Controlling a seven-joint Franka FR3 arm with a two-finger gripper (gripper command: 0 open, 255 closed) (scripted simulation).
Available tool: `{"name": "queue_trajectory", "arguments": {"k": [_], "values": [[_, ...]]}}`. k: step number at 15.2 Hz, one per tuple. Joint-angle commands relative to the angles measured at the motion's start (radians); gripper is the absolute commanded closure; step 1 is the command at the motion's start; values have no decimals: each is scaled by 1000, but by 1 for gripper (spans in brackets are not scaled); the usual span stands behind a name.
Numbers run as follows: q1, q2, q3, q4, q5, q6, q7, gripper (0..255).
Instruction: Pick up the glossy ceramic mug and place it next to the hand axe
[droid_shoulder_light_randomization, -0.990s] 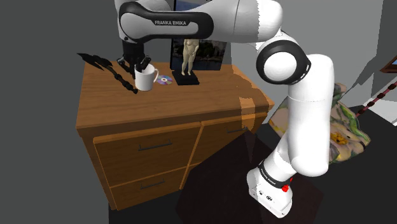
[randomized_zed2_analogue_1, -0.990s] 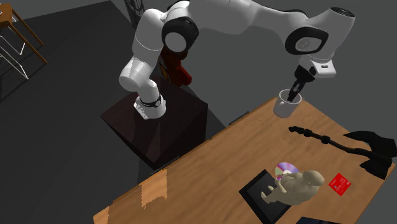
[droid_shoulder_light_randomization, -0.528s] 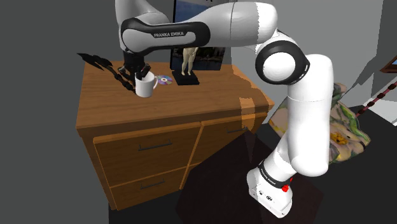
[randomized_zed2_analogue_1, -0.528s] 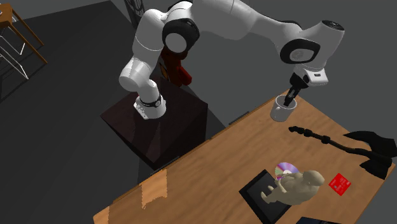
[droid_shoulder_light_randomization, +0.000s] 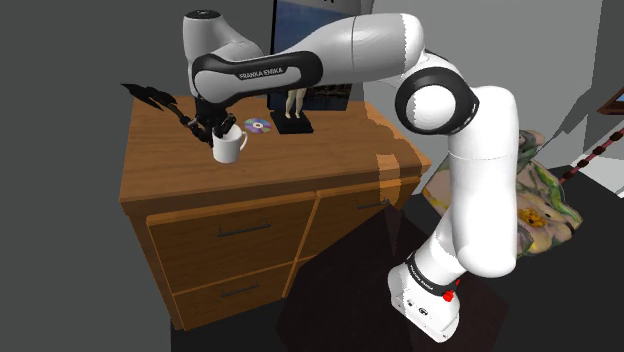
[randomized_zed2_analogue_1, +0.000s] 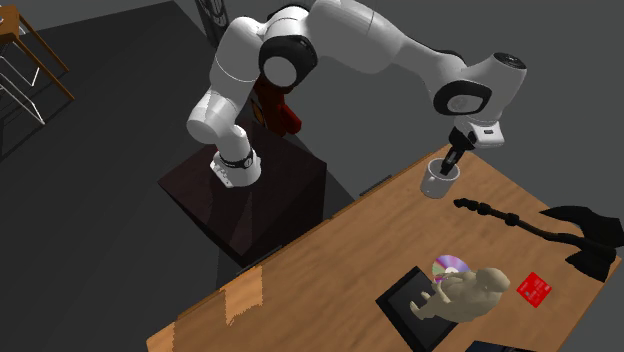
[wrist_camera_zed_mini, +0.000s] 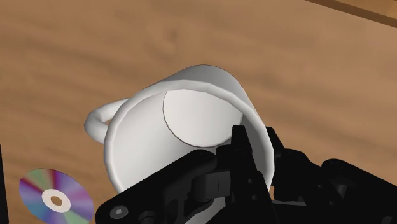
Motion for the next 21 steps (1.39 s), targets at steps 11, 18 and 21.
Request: {"name": "queue_trajectory", "arguments": {"k": [11, 18, 21], "values": [[-1, 3, -1, -18, -1, 22, 2, 0], [5, -36, 4, 47, 6, -82, -4, 0], [5, -36, 4, 47, 6, -82, -4, 0]]}}
